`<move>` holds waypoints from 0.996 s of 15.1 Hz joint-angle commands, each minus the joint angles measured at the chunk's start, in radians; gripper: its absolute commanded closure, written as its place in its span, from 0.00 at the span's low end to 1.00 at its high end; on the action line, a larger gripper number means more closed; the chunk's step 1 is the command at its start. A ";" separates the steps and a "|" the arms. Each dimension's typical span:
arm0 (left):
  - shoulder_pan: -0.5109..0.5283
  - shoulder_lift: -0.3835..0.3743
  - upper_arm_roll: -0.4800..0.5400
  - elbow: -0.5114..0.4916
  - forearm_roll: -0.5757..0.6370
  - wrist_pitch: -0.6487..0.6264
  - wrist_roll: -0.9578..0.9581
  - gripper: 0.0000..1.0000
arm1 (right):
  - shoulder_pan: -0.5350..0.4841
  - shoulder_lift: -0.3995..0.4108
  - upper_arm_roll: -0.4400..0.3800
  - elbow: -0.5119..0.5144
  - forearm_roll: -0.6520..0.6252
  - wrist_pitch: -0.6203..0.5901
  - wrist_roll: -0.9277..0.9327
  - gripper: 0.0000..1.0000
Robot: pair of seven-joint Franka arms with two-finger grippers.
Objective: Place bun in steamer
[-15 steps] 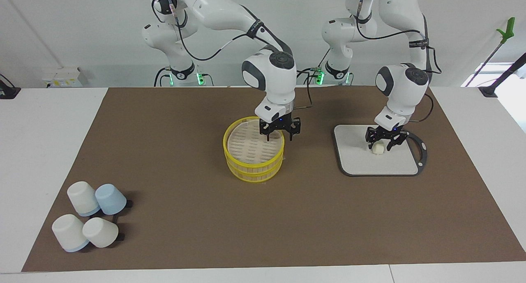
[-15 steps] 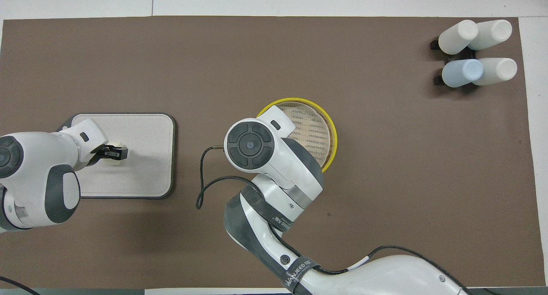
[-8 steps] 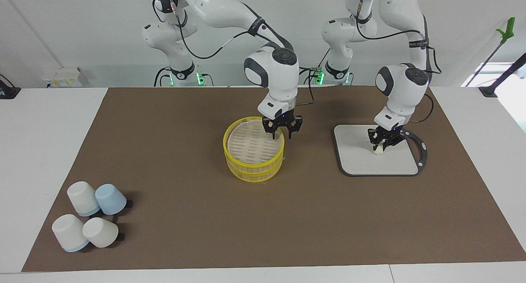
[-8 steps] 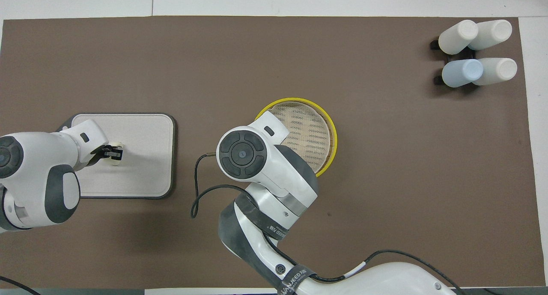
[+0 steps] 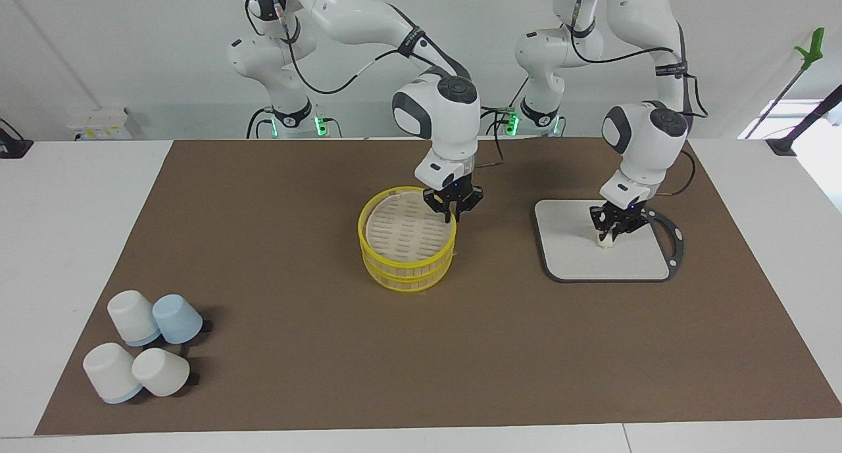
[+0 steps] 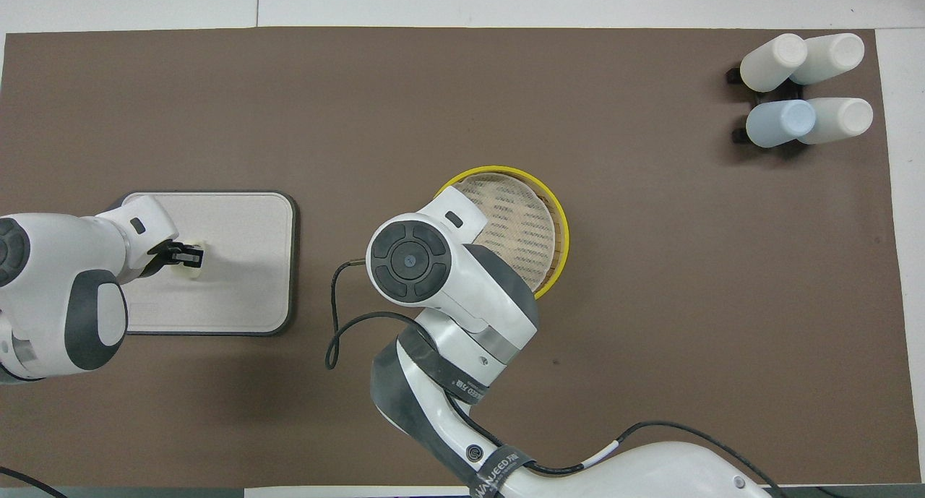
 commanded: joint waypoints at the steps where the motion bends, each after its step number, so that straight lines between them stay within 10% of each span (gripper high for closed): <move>1: -0.003 -0.029 -0.005 0.117 0.004 -0.188 -0.054 0.80 | -0.006 -0.023 0.007 -0.028 -0.008 -0.011 -0.017 1.00; 9: -0.150 -0.083 -0.027 0.343 0.002 -0.513 -0.390 0.80 | -0.094 -0.083 0.004 0.143 -0.016 -0.310 -0.181 1.00; 15: -0.355 -0.073 -0.073 0.398 0.002 -0.471 -0.813 0.80 | -0.315 -0.155 0.006 0.126 -0.012 -0.437 -0.519 1.00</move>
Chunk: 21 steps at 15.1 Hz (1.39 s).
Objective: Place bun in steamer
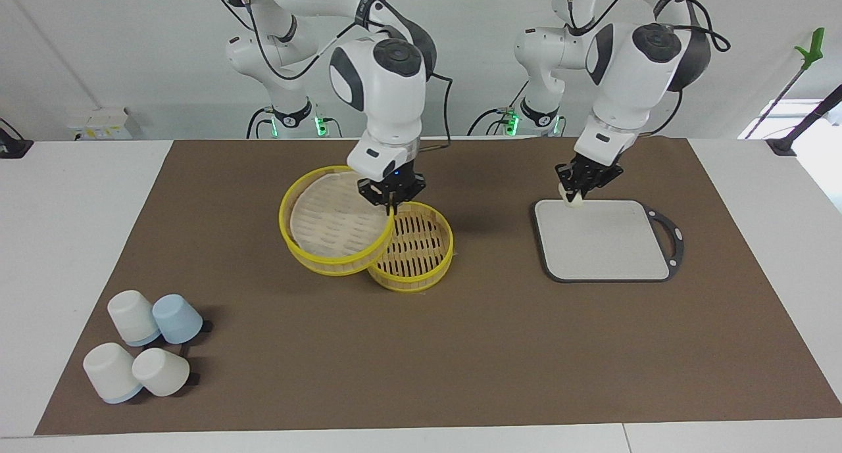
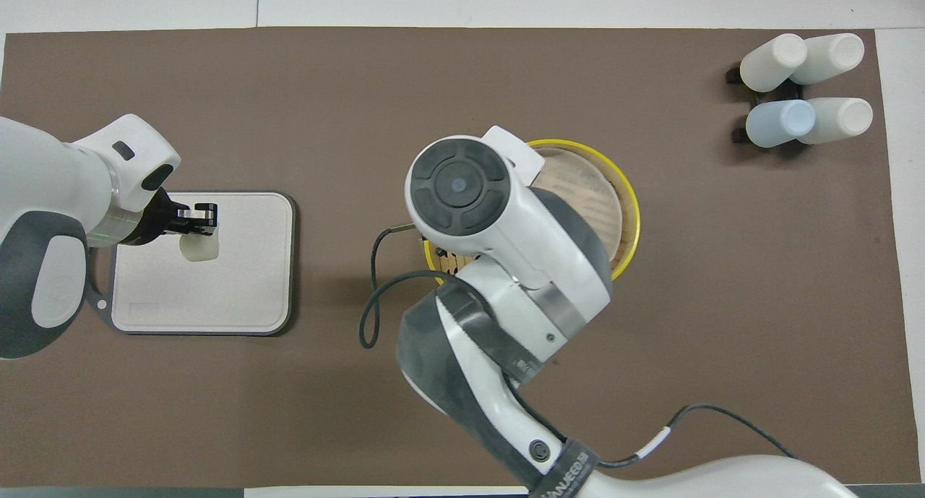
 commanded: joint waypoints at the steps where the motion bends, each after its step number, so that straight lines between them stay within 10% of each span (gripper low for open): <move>1: -0.139 0.028 0.006 0.024 0.004 0.046 -0.188 0.80 | -0.110 -0.042 0.014 -0.026 0.007 -0.051 -0.166 1.00; 12: -0.490 0.410 0.009 0.153 0.140 0.337 -0.627 0.80 | -0.340 -0.187 0.014 -0.210 0.044 -0.038 -0.510 1.00; 21: -0.488 0.459 0.014 0.142 0.178 0.408 -0.645 0.68 | -0.337 -0.198 0.014 -0.239 0.045 -0.018 -0.501 1.00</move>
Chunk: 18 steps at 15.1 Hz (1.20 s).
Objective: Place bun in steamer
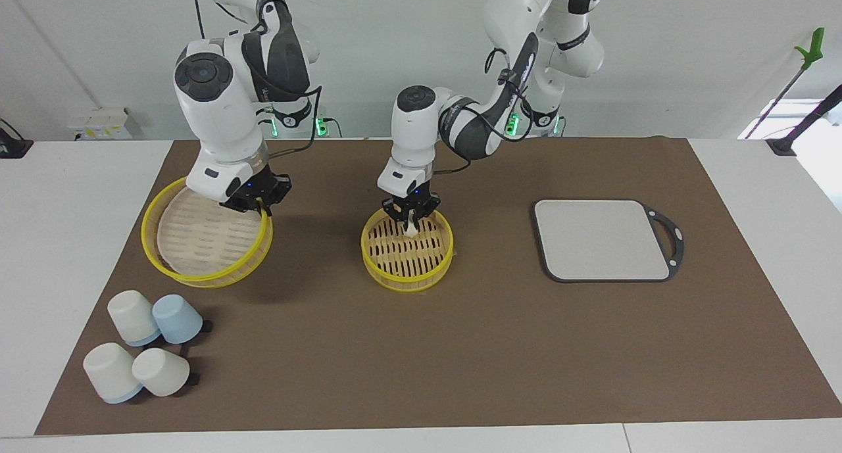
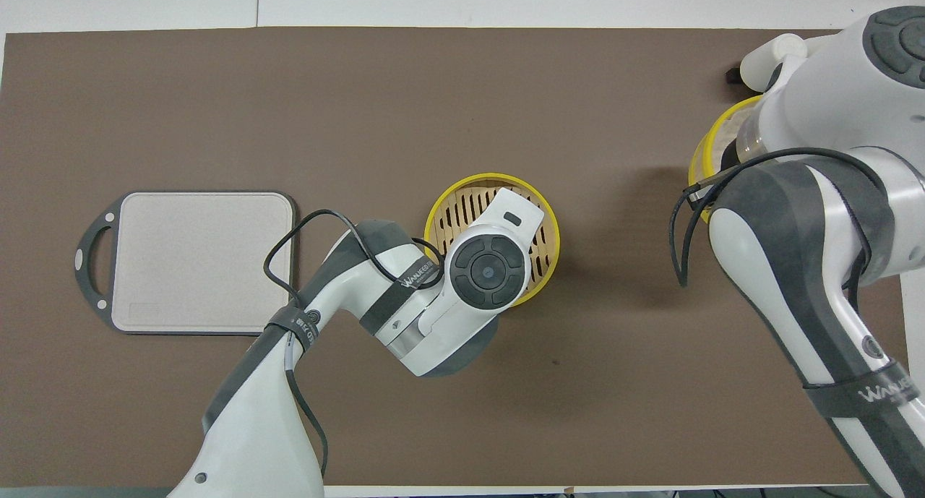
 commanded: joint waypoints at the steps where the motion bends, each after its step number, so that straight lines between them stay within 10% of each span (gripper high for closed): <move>1: -0.009 0.016 0.010 0.017 0.024 0.009 -0.021 0.44 | -0.010 -0.038 0.009 -0.038 0.014 0.023 -0.012 1.00; 3: -0.009 0.016 0.010 0.017 0.024 -0.004 -0.021 0.01 | -0.007 -0.038 0.009 -0.036 0.025 0.023 -0.010 1.00; 9: 0.014 -0.043 0.010 0.018 0.019 -0.072 -0.021 0.00 | -0.001 -0.038 0.011 -0.027 0.045 0.022 0.035 1.00; 18: 0.392 -0.305 0.007 0.025 -0.065 -0.397 0.330 0.00 | 0.200 0.008 0.017 0.072 0.069 0.075 0.317 1.00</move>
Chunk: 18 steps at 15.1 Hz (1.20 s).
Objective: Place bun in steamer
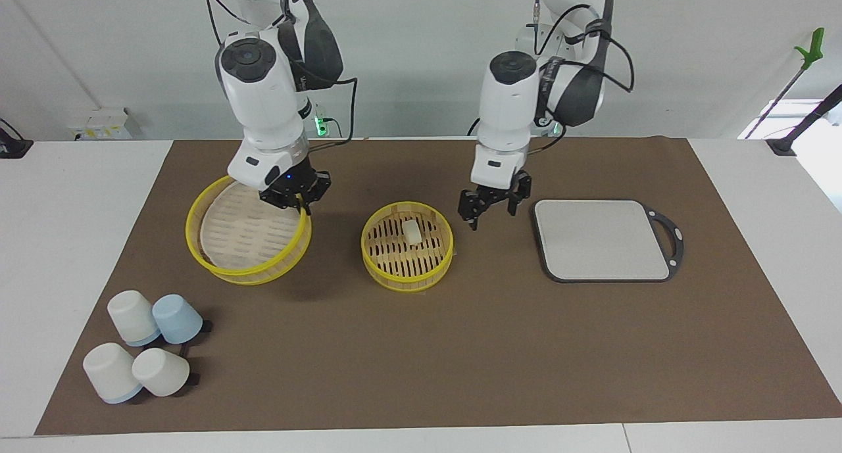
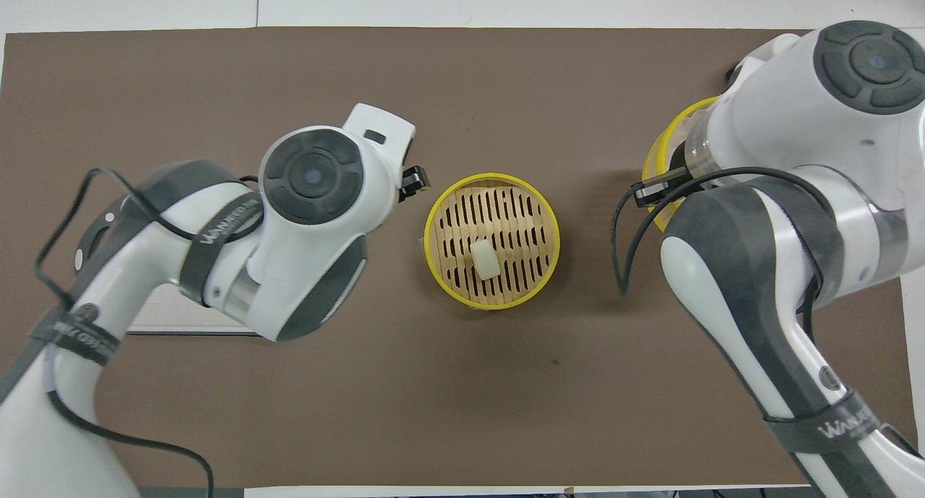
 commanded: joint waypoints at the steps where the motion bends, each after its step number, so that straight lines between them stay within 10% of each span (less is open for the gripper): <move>1: 0.130 -0.074 -0.009 -0.016 -0.065 -0.079 0.192 0.00 | 0.117 0.051 0.002 0.100 0.001 0.002 0.156 1.00; 9: 0.378 -0.165 0.003 -0.008 -0.077 -0.240 0.625 0.00 | 0.363 0.341 -0.005 0.324 -0.104 0.093 0.456 1.00; 18: 0.384 -0.229 0.017 -0.008 -0.083 -0.343 0.676 0.00 | 0.402 0.339 0.000 0.224 -0.138 0.214 0.496 1.00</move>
